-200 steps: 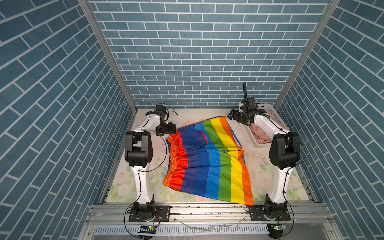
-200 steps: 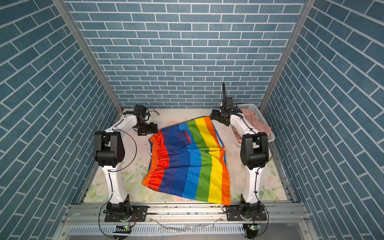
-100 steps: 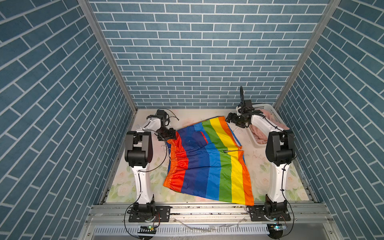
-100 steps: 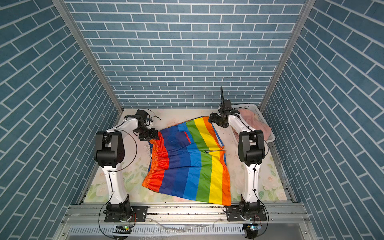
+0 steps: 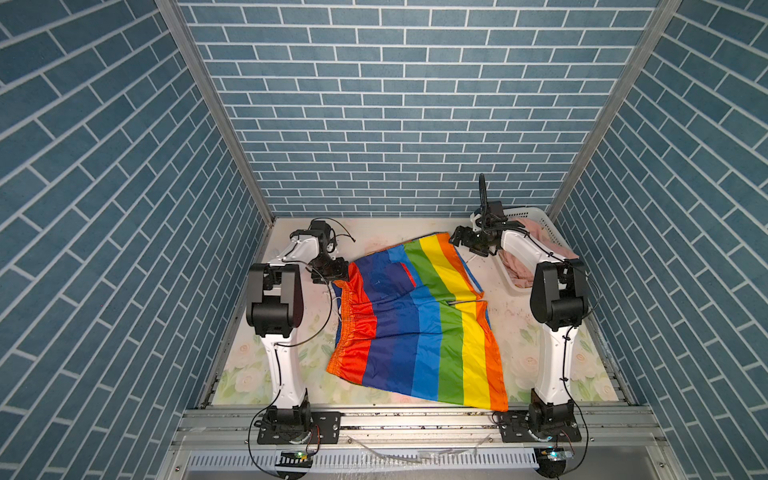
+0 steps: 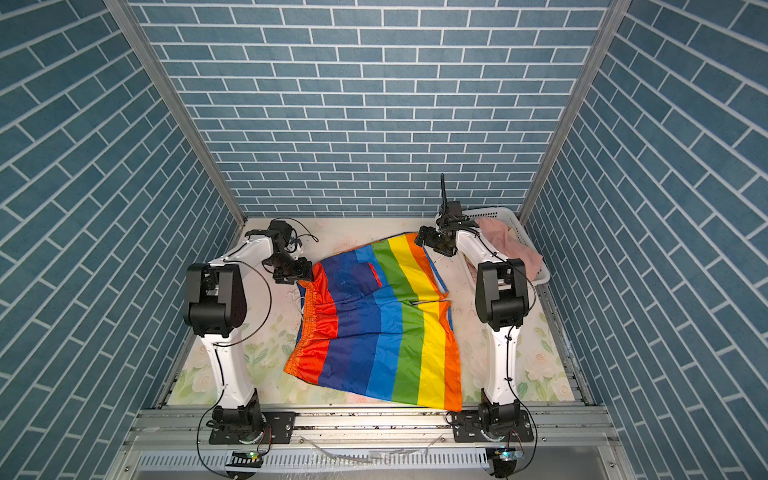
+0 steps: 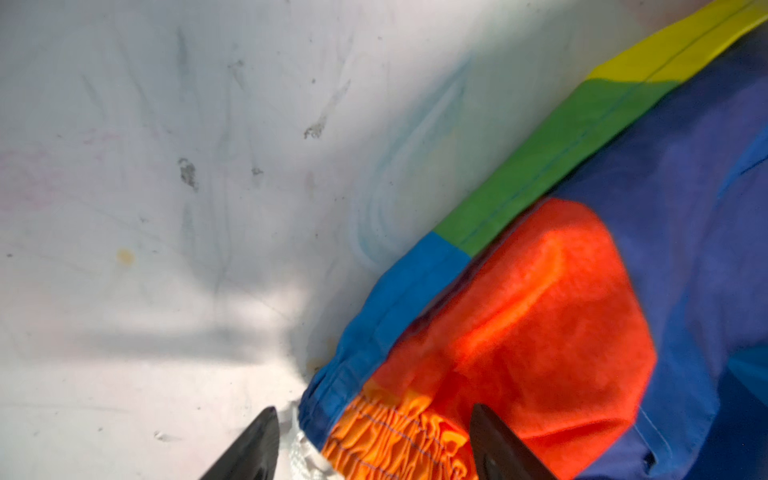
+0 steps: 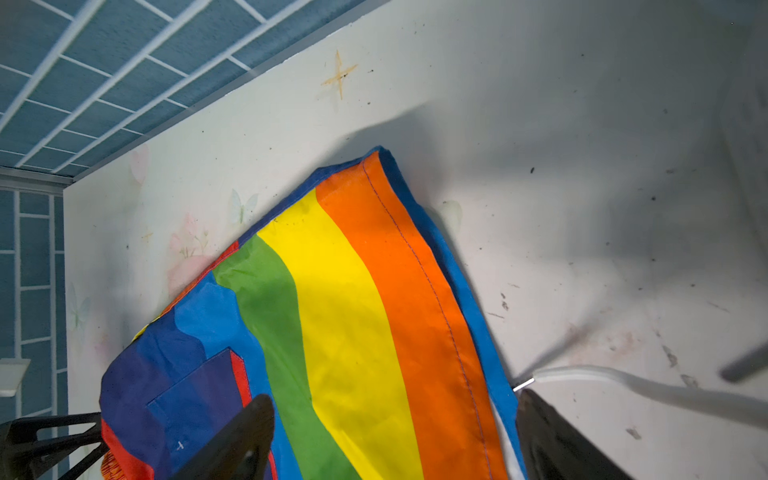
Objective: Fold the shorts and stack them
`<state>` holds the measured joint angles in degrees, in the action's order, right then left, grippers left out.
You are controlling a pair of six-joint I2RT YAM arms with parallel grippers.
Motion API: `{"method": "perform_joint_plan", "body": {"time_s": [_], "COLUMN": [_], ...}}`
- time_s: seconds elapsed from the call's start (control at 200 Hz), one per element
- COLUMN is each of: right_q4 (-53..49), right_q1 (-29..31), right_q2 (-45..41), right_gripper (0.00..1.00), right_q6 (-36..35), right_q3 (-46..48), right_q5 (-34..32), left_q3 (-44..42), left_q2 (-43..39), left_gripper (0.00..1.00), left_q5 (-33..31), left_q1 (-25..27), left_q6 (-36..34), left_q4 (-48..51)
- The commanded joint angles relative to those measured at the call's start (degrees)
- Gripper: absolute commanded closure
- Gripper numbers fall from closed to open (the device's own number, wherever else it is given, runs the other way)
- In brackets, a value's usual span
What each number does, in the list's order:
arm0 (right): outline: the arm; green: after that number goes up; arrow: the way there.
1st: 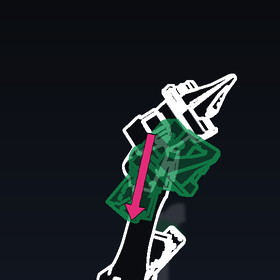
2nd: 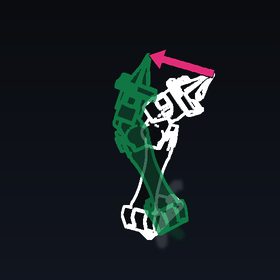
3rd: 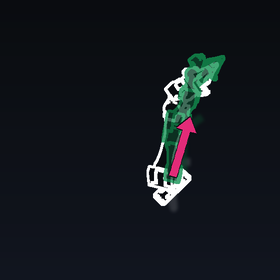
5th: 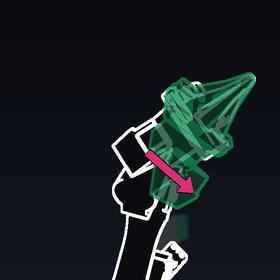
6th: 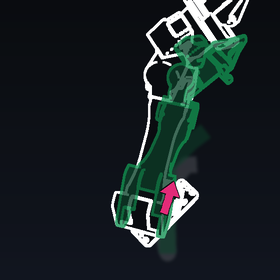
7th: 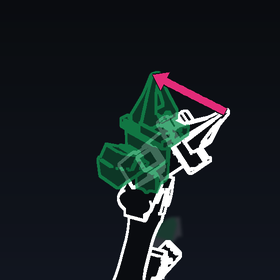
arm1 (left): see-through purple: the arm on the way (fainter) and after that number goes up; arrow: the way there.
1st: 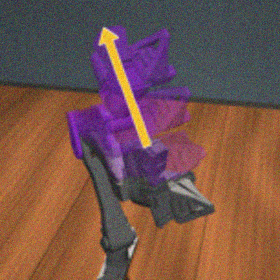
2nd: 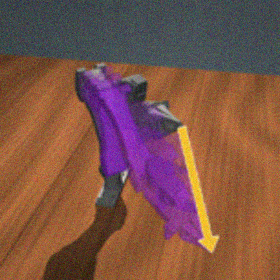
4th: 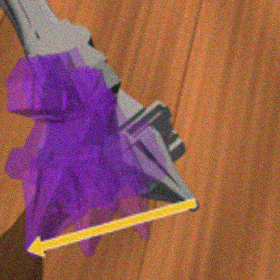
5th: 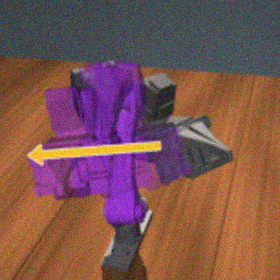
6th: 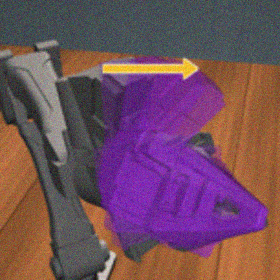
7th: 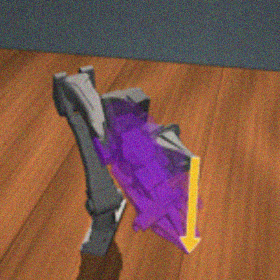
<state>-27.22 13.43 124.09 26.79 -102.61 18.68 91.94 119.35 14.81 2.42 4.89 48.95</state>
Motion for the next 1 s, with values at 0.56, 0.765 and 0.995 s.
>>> {"method": "perform_joint_plan", "body": {"time_s": [0.56, 0.765, 0.995], "right_q4": [-0.9, -2.3, -1.7], "right_q1": [-1.3, -2.1, -2.1], "right_q2": [1.2, 5.1, 13.7], "right_gripper": [0.08, 0.07, 0.06], "right_q6": [0.6, -1.5, -6.3], "right_q3": [-3.0, -7.9, -18.7], "right_q5": [0.7, -0.4, 0.7], "left_q3": [4.1, 4.4, 3.4], "left_q2": [5.1, 3.9, 1.0], "left_gripper": [0.84, 1.0, 1.0], "left_q5": [3.3, 3.7, 0.6], "left_q1": [-0.5, -0.4, -0.3], "left_q6": [-2.0, -2.8, -3.5], "left_q4": [-1.0, -0.6, -1.5]}}
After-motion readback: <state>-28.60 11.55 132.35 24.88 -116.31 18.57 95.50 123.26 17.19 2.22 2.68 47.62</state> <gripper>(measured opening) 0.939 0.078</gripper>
